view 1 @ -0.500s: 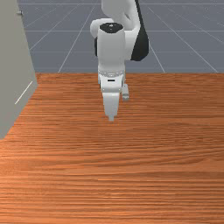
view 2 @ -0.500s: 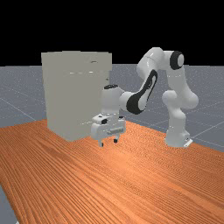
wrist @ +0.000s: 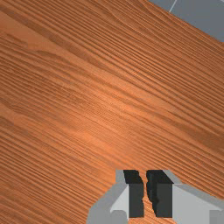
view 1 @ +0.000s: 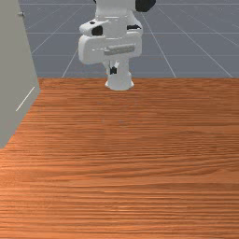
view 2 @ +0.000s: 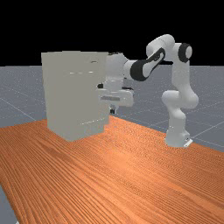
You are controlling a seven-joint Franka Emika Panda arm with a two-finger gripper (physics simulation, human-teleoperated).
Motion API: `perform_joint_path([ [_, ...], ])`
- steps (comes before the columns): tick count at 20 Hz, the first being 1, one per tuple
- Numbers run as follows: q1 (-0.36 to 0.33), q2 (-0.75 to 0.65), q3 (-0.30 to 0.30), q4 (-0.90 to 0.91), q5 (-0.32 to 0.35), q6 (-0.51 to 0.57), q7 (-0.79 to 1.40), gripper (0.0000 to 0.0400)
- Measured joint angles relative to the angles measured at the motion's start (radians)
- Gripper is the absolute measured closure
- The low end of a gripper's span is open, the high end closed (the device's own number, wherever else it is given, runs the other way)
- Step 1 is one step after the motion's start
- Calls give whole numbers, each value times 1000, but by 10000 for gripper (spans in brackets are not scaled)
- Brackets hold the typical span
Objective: Open the drawer
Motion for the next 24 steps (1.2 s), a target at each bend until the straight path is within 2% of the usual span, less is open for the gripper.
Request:
perform_joint_path([
  [2, 9, -21, -8, -18, -7, 6, 289, 388],
  [5, 13, -27, -11, -29, -12, 7, 421, 397],
  [12, 18, -86, -7, -51, -23, -7, 466, 400],
  [19, 25, -281, 7, -55, -54, -126, 489, 400],
  [24, 14, -385, 9, 16, -87, -194, 496, 400],
])
